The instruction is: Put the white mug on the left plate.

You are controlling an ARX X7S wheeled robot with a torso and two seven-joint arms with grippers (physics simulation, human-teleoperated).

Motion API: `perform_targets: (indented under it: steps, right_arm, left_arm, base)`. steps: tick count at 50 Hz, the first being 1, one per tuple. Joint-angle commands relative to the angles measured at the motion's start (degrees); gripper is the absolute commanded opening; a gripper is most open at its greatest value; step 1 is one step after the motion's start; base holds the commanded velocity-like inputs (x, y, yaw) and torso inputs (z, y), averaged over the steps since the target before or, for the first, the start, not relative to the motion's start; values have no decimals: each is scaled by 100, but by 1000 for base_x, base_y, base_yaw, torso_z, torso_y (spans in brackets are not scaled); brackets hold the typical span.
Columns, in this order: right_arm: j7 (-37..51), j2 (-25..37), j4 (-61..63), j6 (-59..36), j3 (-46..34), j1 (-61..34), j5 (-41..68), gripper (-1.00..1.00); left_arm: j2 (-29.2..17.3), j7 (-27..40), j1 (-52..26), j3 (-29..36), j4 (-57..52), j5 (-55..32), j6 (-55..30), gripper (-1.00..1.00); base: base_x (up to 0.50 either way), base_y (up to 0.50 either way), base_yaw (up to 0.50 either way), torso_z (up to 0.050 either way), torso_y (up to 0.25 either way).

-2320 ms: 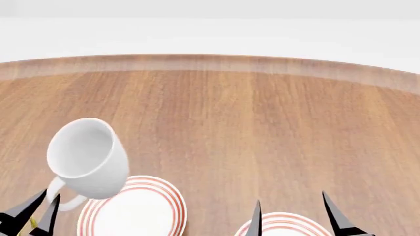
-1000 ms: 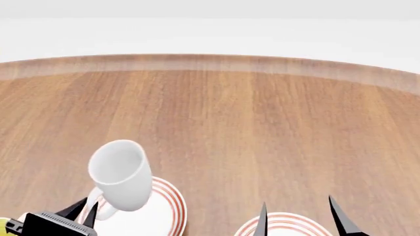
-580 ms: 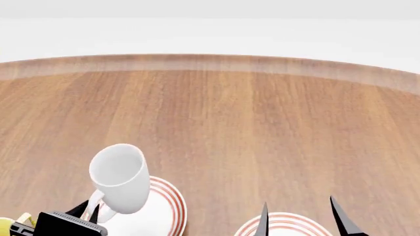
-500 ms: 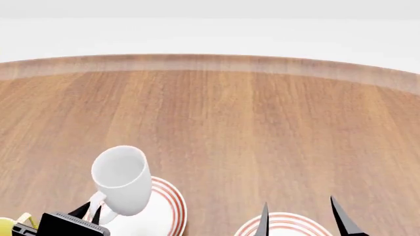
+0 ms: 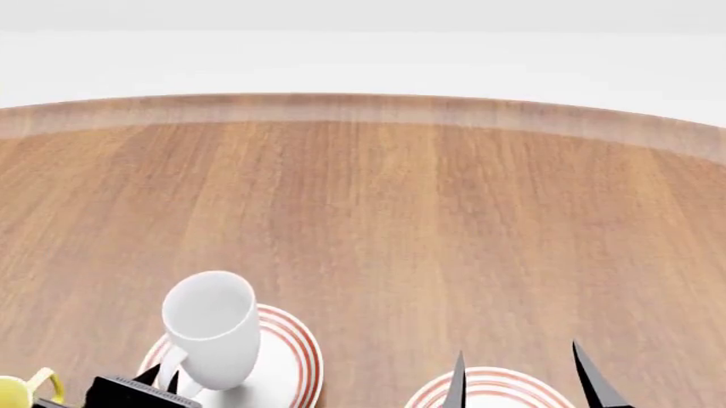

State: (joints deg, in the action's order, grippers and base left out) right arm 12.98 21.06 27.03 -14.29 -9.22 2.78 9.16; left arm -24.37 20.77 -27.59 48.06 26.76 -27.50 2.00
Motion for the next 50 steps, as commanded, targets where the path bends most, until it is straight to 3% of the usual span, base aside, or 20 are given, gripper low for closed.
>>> perform_targets:
  steps: [1, 19, 20, 36, 50]
  right_arm:
    - [15, 11, -23, 28, -7, 0, 17, 100]
    - [44, 51, 28, 36, 23, 28, 65, 100]
    - [43, 50, 17, 43, 16, 25, 63, 100]
    - [71, 43, -40, 34, -44, -32, 48, 100]
    - [171, -19, 157, 83, 67, -91, 171, 100]
  left_arm:
    - [164, 77, -90, -41, 221, 4, -13, -100]
    - [290, 67, -143, -28, 456, 56, 51, -100]
    - [300, 97, -146, -51, 480, 51, 64, 100]
    - [-62, 344, 34, -86, -451, -15, -127, 100]
    - [-750, 923, 272, -142, -2398, -121, -652, 100]
  base:
    - [0, 0, 0, 0, 0]
    - [0, 0, 0, 0, 1]
    - [0, 0, 0, 0, 0]
    - [0, 0, 0, 0, 0]
    - [0, 0, 0, 1, 0]
